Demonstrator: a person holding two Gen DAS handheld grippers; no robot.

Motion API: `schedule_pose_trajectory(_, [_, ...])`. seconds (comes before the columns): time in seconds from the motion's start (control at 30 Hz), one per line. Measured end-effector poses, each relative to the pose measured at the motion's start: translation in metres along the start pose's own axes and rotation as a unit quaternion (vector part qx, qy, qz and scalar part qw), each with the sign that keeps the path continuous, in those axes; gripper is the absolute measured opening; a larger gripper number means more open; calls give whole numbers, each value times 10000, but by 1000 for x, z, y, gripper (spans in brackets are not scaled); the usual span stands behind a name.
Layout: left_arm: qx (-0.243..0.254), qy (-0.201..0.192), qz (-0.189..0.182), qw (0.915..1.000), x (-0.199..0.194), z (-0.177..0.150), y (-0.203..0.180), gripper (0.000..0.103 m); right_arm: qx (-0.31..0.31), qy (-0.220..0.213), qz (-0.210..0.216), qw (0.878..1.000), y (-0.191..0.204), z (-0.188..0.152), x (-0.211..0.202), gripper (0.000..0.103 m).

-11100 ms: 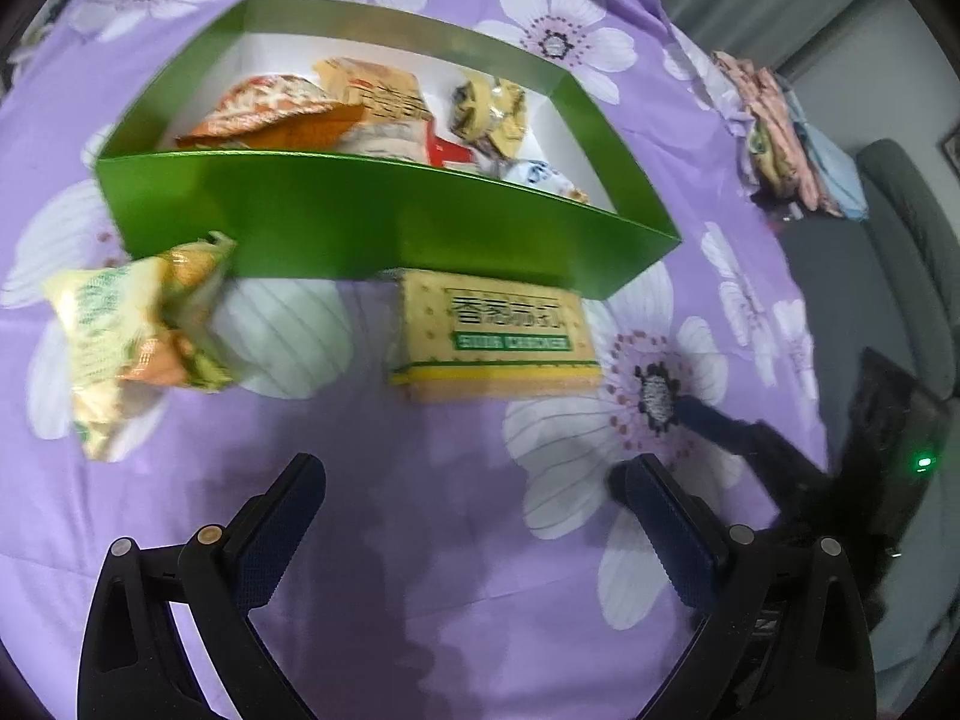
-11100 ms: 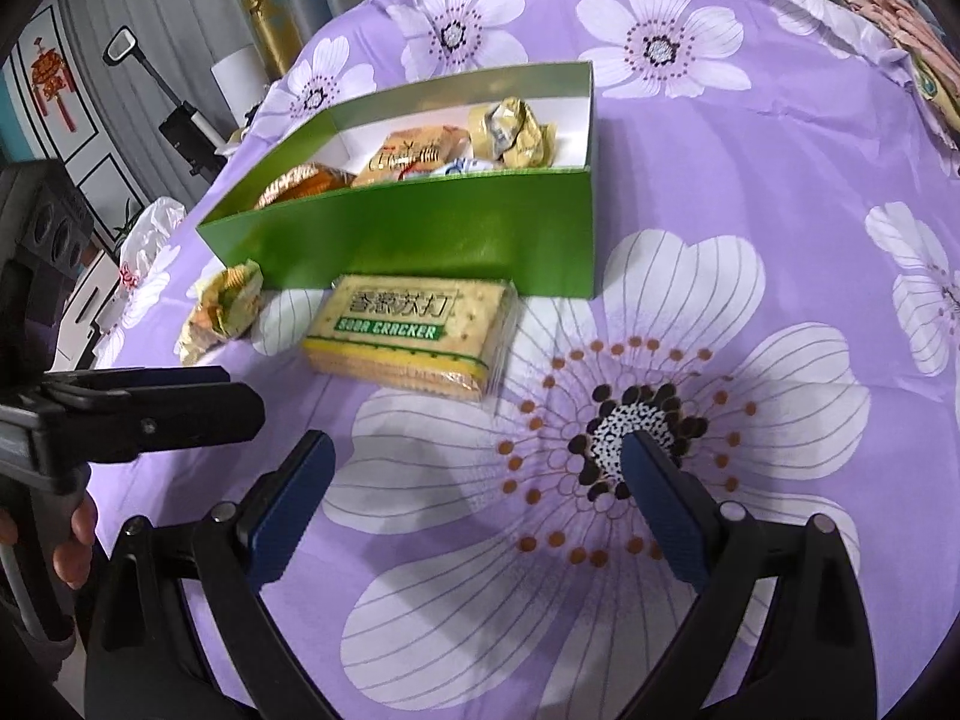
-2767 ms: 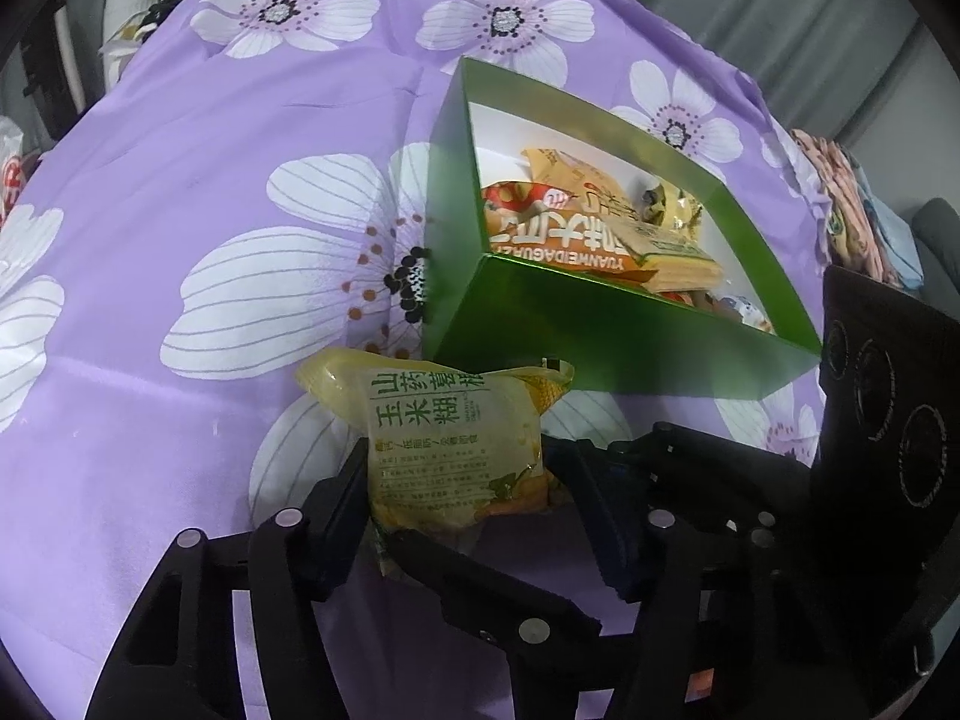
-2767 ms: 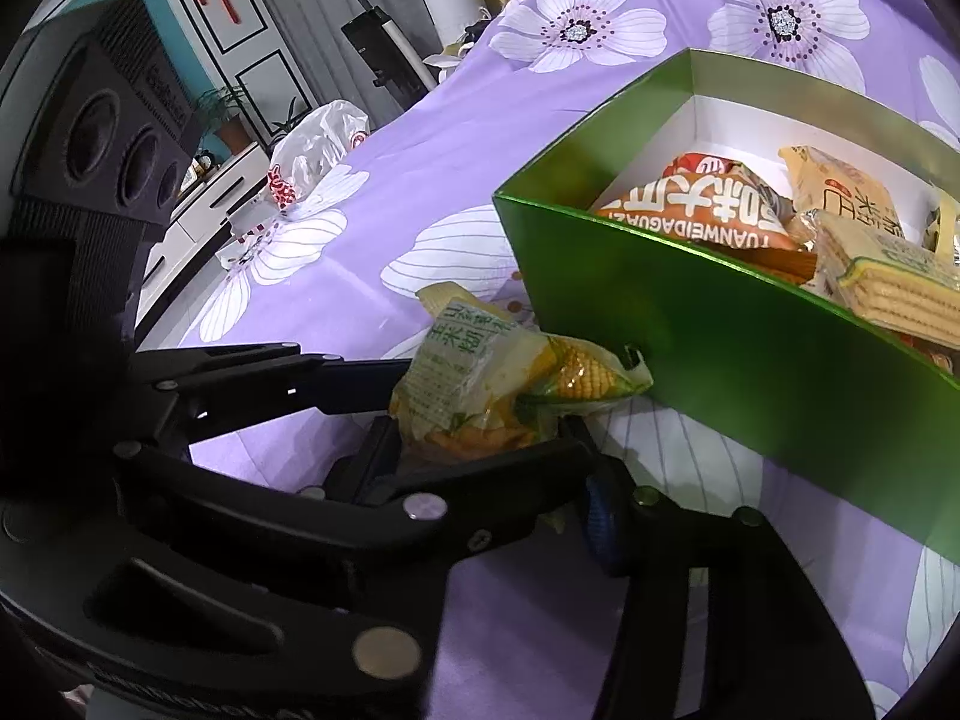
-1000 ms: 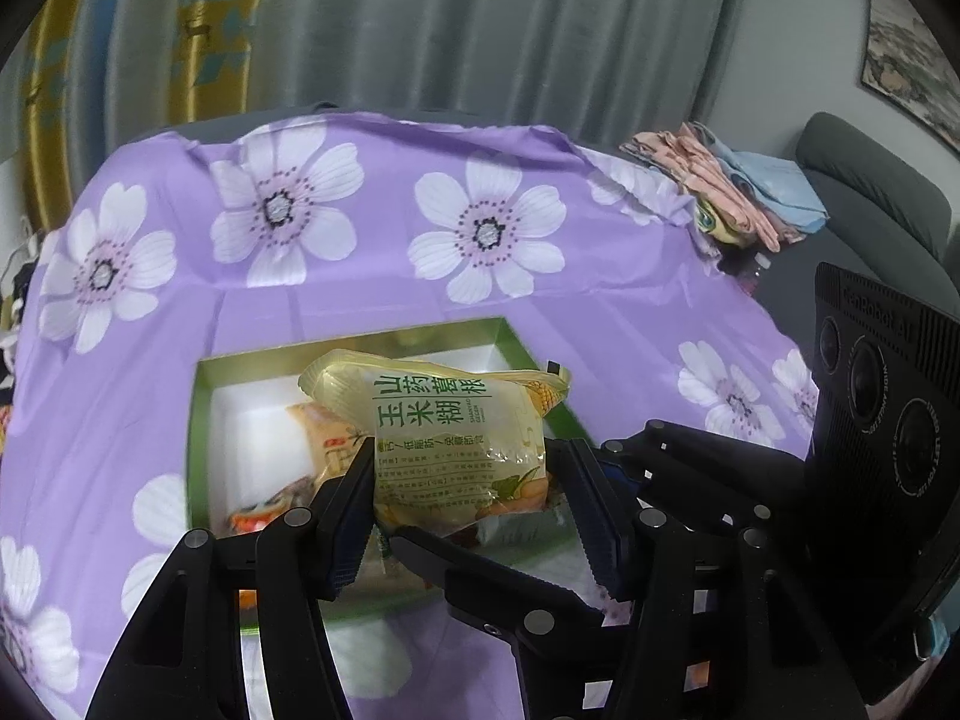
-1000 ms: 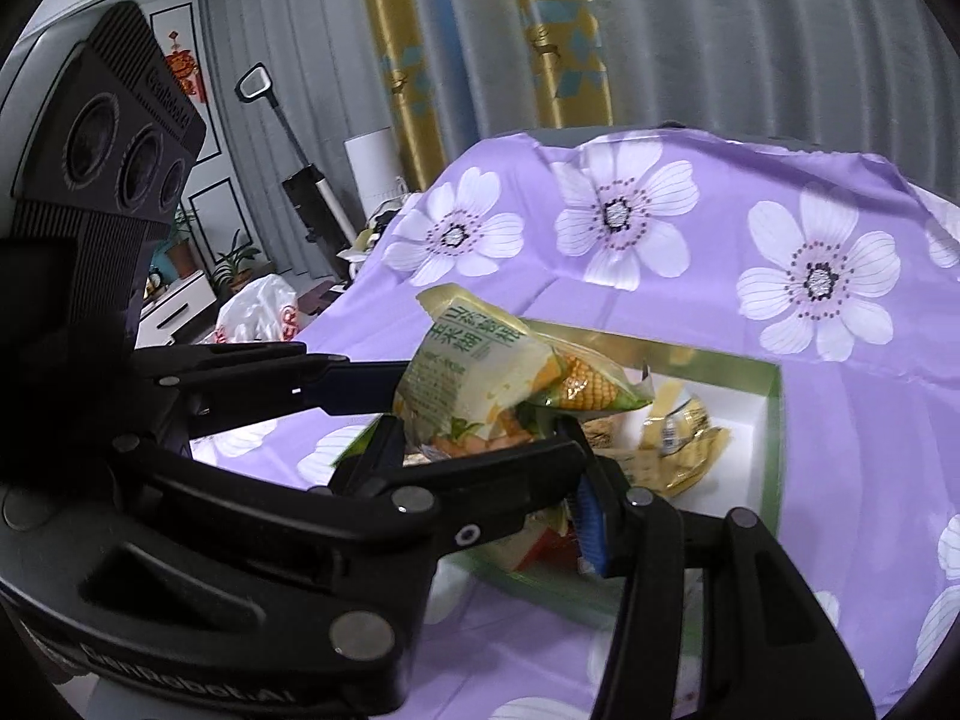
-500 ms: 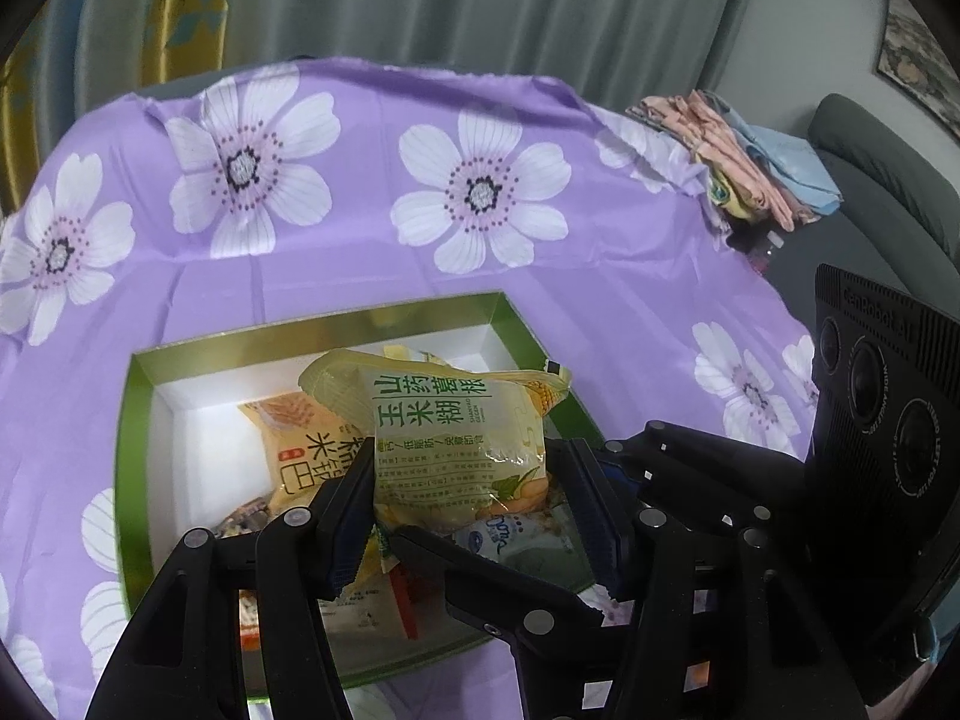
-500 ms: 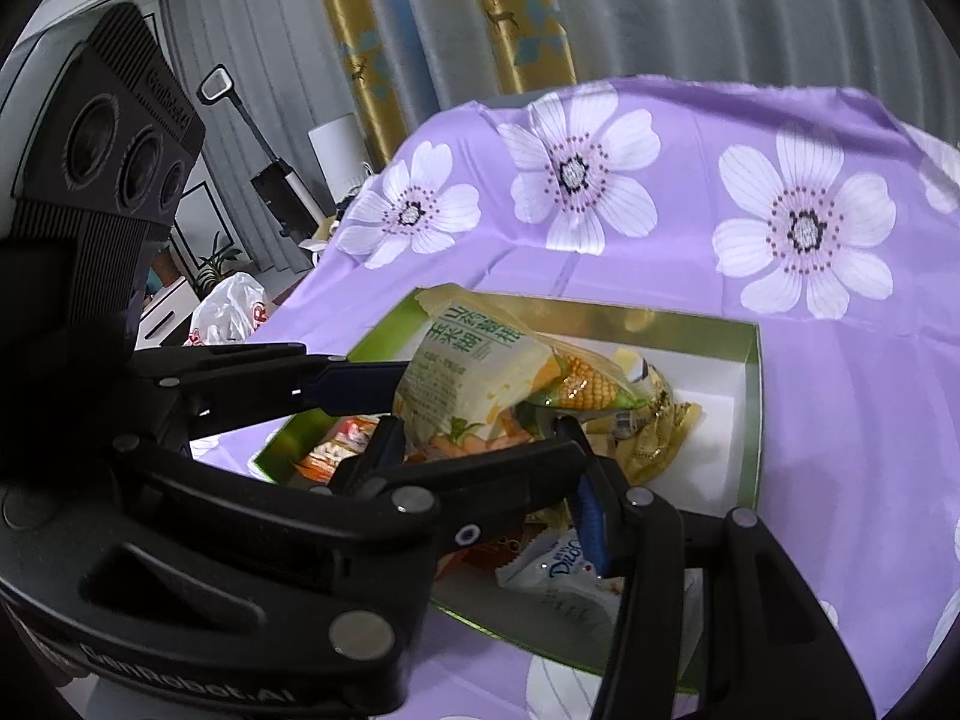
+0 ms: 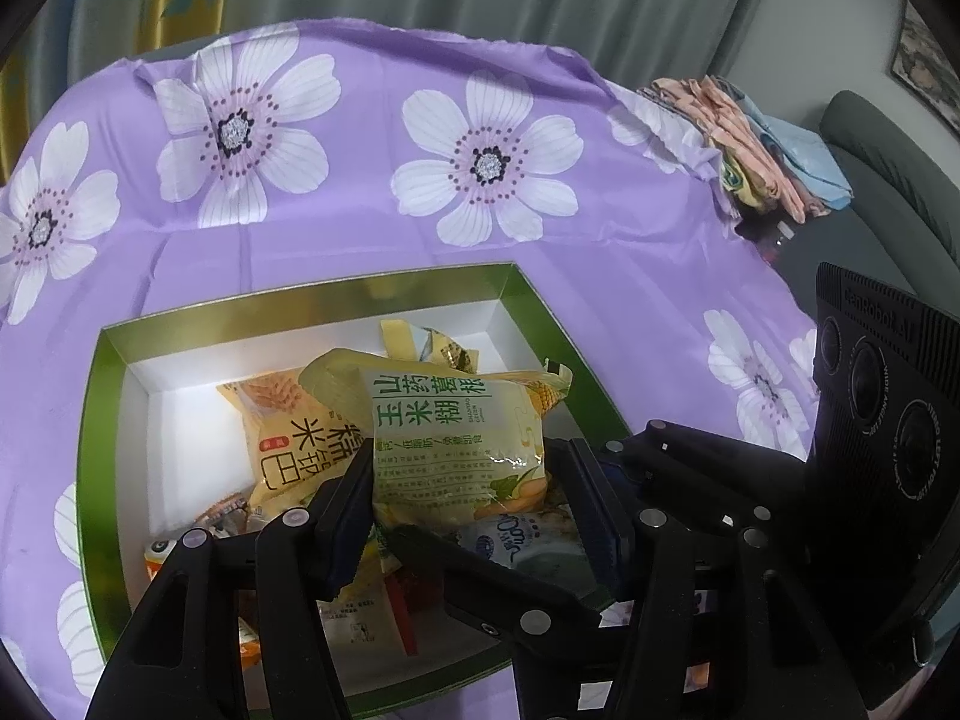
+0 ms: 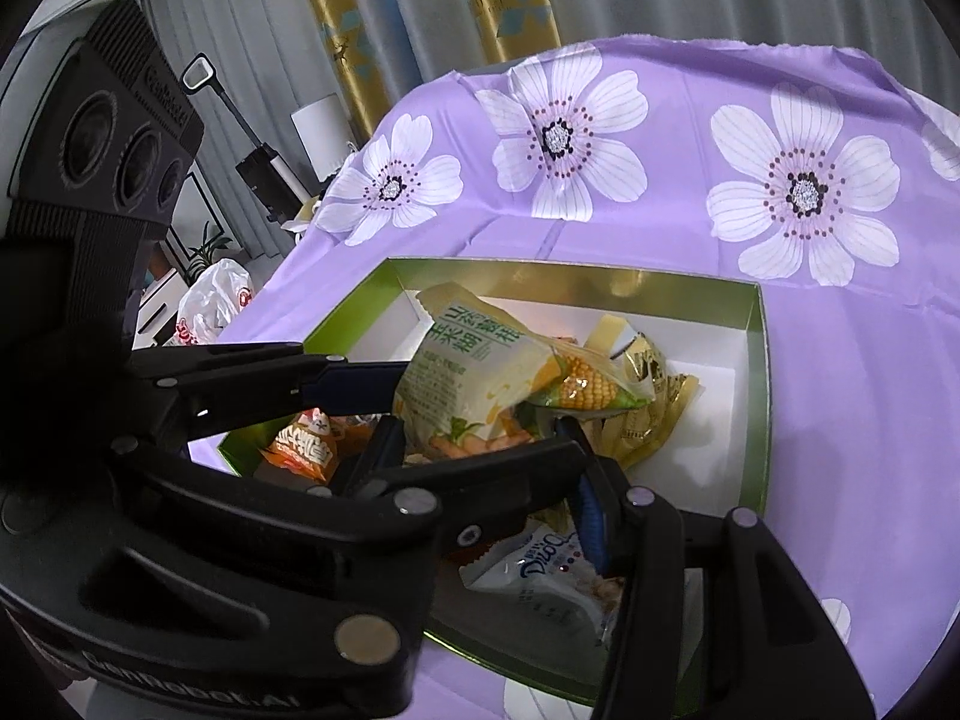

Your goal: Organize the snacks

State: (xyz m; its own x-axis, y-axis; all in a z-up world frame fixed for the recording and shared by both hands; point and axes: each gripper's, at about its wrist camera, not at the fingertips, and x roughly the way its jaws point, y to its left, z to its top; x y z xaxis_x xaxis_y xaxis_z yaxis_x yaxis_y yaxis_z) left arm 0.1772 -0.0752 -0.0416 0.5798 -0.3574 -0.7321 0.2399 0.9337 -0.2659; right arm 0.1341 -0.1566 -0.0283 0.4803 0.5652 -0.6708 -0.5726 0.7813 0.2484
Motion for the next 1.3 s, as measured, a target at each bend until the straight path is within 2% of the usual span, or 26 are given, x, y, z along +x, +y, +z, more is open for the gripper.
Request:
schedule_pose_trajectory(0.23, [-38,173,49,9998,9,-4,3,60,20,272,-166,9995,0,-3,9,55])
schedule_pose_trajectory(0.33, [-92,214,244,9994,7,-3,5,64,-44,310,-303,9990,7,-2,4,58])
schedule_pose_trajectory(0.37, [-132,240,267,9993,5,-3,6,68,-81,298,-363,9989,10,-1,1,62])
schedule_pose_trajectory(0.43, [-146,184,369,9990,-4,-4,7,74,-157,258,-685,9972,15,1,-7,79])
schedule_pose_trajectory(0.5, [-92,67,578,9983,-18,-4,5,87,-187,192,-949,9951,19,3,-20,83])
schedule_pose_trajectory(0.6, [-129,-108,878,9960,-44,-4,5,95,-167,108,-1229,9922,23,7,-39,94])
schedule_pose_trajectory(0.73, [-284,-253,1343,9902,-77,-4,8,97,-133,-7,-1502,9886,35,15,-70,103])
schedule_pose_trajectory(0.87, [-327,-375,1606,9858,-113,-5,5,101,-56,5,-1587,9873,49,20,-96,103])
schedule_pose_trajectory(1.0, [-462,-446,1510,9864,-141,-6,0,101,73,-25,-1571,9876,63,27,-119,103])
schedule_pose_trajectory(1.07, [-433,-543,1659,9837,-155,-7,-4,101,65,-61,-1603,9870,69,29,-129,103])
schedule_pose_trajectory(1.3, [-407,-635,1808,9806,-178,-9,-14,101,-110,-172,-1616,9866,87,31,-154,103])
